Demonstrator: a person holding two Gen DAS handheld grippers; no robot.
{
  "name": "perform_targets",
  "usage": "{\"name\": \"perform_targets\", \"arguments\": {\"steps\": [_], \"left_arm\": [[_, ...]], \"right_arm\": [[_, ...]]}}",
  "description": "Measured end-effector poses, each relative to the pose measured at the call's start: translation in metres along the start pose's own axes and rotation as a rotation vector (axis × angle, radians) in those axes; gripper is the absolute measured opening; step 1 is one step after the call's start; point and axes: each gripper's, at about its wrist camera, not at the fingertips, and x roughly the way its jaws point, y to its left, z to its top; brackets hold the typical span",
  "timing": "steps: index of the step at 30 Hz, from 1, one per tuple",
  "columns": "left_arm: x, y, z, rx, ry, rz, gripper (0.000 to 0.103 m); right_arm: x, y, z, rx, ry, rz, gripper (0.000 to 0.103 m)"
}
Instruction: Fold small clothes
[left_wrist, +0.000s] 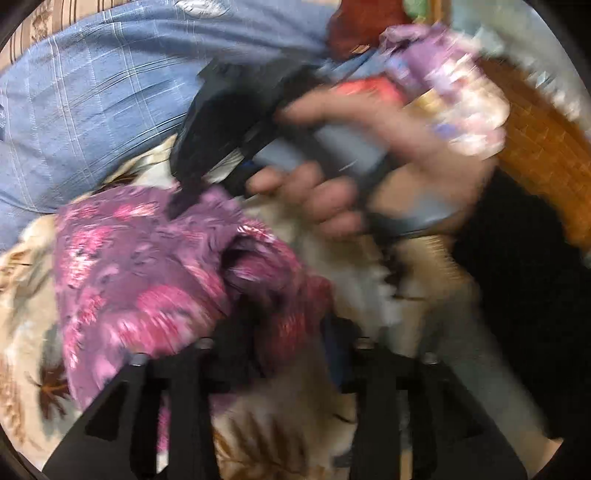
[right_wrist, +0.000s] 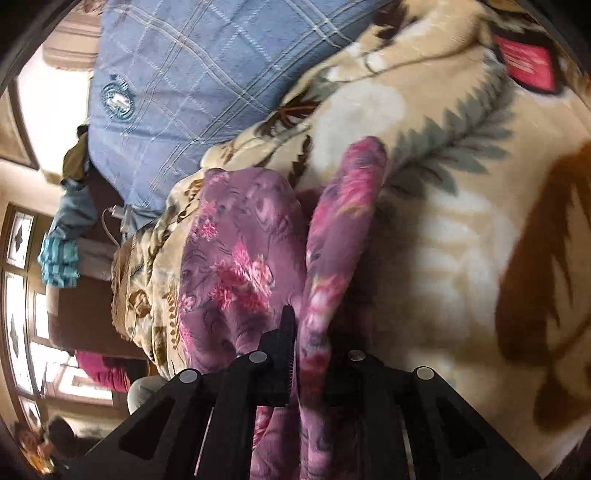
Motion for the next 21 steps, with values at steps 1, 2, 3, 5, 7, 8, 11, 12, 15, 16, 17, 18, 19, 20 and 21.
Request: {"name": "perform_targets", "arguments": {"steps": [1, 2, 3, 5, 7, 8, 11, 12, 15, 16, 17, 18, 19, 20, 21], "left_arm": [[-0.013, 0.004, -0.002, -0.019, -0.003, -0.055, 0.05], [-0.026, 0.008, -0.005, -0.044, -0.007, -0.075, 0.051], [-0.043, 0.016, -0.009, -0.08, -0.019, -0.08, 0.053], [-0.065, 0.033, -0.018, -0.13, -0.041, -0.05, 0.058], [-0.082, 0.052, -0.032, -0.178, -0.058, 0.069, 0.063], [-0.086, 0.055, -0.042, -0.193, -0.055, 0.124, 0.063], [-0.091, 0.077, -0.07, -0.228, -0.01, 0.238, 0.063], [-0.091, 0.08, -0.079, -0.233, -0.016, 0.261, 0.063], [-0.083, 0.08, -0.089, -0.235, -0.002, 0.271, 0.063], [-0.079, 0.077, -0.091, -0.211, 0.003, 0.282, 0.063], [-0.073, 0.074, -0.089, -0.175, 0.003, 0.299, 0.063], [-0.064, 0.066, -0.084, -0.123, 0.003, 0.321, 0.063], [-0.054, 0.057, -0.08, -0.068, 0.007, 0.353, 0.063], [-0.046, 0.049, -0.077, -0.026, 0.008, 0.38, 0.063], [-0.039, 0.043, -0.073, 0.018, 0.007, 0.402, 0.065]], "right_arm": [[0.002, 0.001, 0.001, 0.002, 0.004, -0.017, 0.026], [0.004, 0.003, 0.001, 0.003, -0.001, -0.048, 0.031], [-0.001, 0.003, -0.001, 0.002, -0.013, -0.068, 0.034], [-0.014, 0.007, -0.006, -0.004, -0.057, -0.085, 0.035], [-0.032, 0.011, -0.015, -0.018, -0.116, -0.142, 0.043], [-0.045, 0.018, -0.024, -0.026, -0.158, -0.193, 0.045], [-0.076, 0.028, -0.059, -0.019, -0.248, -0.151, 0.06], [-0.083, 0.03, -0.076, -0.01, -0.271, -0.096, 0.064], [-0.083, 0.031, -0.128, 0.022, -0.319, -0.041, 0.065], [-0.078, 0.027, -0.142, 0.055, -0.329, -0.088, 0.065], [-0.073, 0.025, -0.149, 0.073, -0.327, -0.128, 0.065], [-0.068, 0.022, -0.154, 0.081, -0.318, -0.155, 0.064], [-0.063, 0.02, -0.155, 0.088, -0.31, -0.167, 0.06], [-0.06, 0.019, -0.154, 0.093, -0.304, -0.16, 0.058], [-0.06, 0.019, -0.151, 0.088, -0.308, -0.13, 0.047]]}}
